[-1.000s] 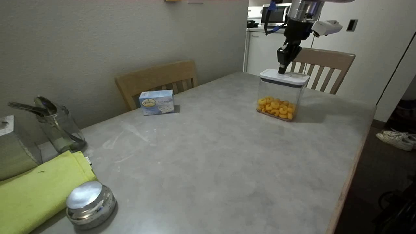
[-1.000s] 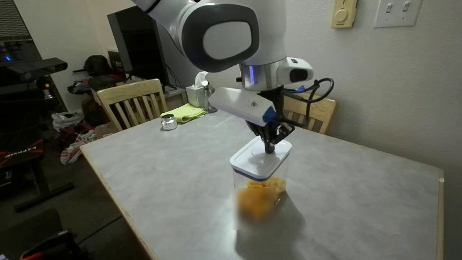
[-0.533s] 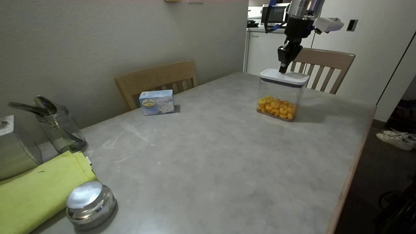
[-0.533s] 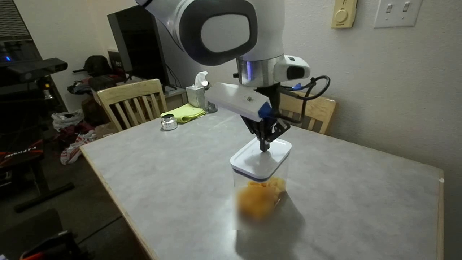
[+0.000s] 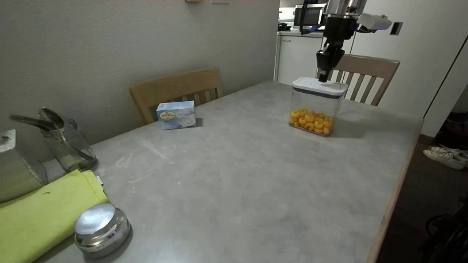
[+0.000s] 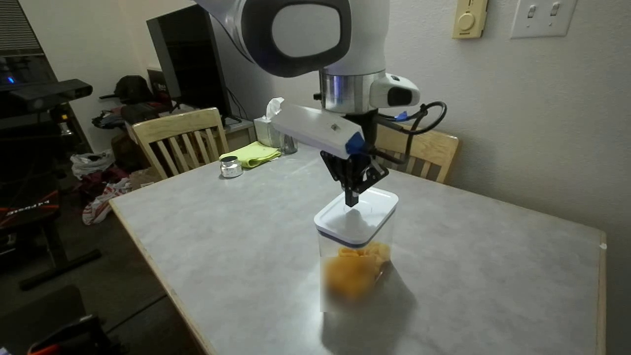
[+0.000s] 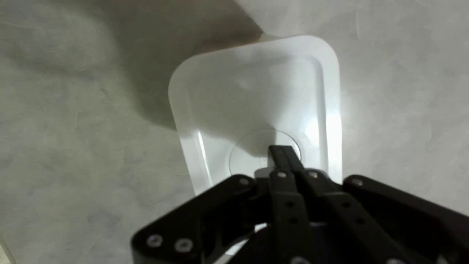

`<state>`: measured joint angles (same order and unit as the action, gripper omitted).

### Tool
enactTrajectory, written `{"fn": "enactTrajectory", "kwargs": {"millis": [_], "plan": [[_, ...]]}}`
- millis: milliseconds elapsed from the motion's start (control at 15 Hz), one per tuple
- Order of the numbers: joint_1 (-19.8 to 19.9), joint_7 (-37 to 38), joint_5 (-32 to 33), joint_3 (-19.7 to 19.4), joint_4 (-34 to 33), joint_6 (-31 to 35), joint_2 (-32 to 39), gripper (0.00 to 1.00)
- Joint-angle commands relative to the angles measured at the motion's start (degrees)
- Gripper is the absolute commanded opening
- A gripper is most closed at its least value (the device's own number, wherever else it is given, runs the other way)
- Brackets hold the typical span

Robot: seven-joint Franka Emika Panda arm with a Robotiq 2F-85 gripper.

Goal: Push the button on the lid then take the lid off the container and place it on the table

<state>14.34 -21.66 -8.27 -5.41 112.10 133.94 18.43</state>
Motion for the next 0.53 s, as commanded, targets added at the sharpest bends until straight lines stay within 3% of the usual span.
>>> {"fn": "enactTrajectory", "kwargs": {"millis": [0, 467], "plan": [[0.04, 0.0, 1.45, -0.36, 0.09, -0.04, -0.39, 0.0], [0.97, -2.27, -0.45, 0.54, -0.03, 2.36, 3.36, 0.0]]}}
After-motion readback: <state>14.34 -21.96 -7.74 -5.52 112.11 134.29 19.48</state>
